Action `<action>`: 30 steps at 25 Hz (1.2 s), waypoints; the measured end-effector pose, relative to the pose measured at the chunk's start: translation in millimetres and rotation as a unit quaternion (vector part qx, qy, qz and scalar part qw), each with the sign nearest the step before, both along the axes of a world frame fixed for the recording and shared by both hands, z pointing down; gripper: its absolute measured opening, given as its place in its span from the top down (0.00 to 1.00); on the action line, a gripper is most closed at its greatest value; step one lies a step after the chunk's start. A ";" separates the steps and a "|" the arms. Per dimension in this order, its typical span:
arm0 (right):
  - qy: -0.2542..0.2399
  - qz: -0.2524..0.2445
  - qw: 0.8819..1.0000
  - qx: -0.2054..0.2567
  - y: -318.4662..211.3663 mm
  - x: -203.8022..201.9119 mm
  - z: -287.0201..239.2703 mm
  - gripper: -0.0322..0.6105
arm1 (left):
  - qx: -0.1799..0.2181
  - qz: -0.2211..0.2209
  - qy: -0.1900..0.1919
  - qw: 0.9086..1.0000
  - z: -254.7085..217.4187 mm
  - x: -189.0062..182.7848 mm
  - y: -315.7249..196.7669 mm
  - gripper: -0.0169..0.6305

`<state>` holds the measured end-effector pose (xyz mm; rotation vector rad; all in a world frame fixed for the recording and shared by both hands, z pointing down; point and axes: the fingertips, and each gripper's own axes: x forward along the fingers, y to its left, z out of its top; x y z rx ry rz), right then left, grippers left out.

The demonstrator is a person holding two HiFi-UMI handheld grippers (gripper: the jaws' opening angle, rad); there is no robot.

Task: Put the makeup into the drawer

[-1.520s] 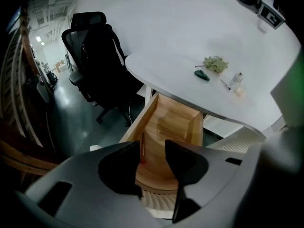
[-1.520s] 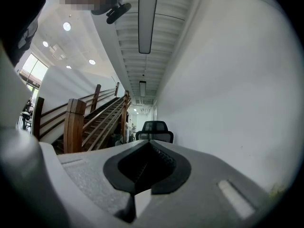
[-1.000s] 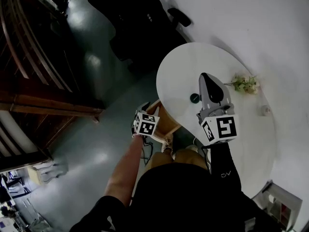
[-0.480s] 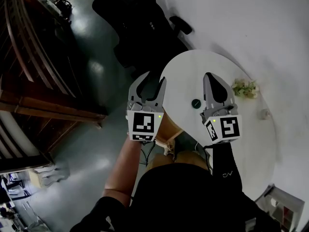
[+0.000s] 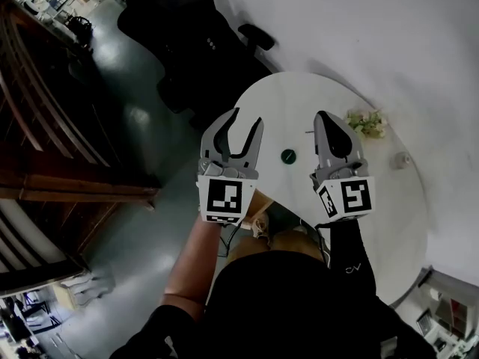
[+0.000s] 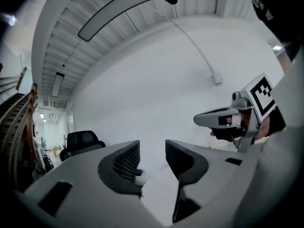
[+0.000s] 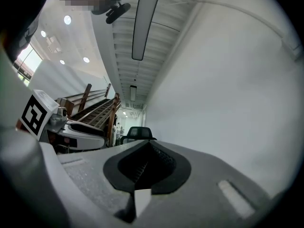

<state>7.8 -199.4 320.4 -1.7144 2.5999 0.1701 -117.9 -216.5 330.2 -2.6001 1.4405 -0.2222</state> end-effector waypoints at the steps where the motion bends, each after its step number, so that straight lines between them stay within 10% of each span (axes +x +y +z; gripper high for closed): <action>1: 0.000 0.009 1.000 -0.001 1.8 9.1 -0.2 0.94 | -0.001 0.009 0.001 1.000 -0.3 9.5 0.5 0.72; 22: -0.014 0.219 0.975 -0.018 105.1 232.7 1.7 0.94 | 0.006 0.248 0.017 0.969 -11.4 250.4 67.6 0.72; 30: -0.016 0.224 0.974 -0.027 116.6 243.3 11.1 0.94 | -0.108 0.295 -0.056 0.948 77.1 283.5 88.7 0.72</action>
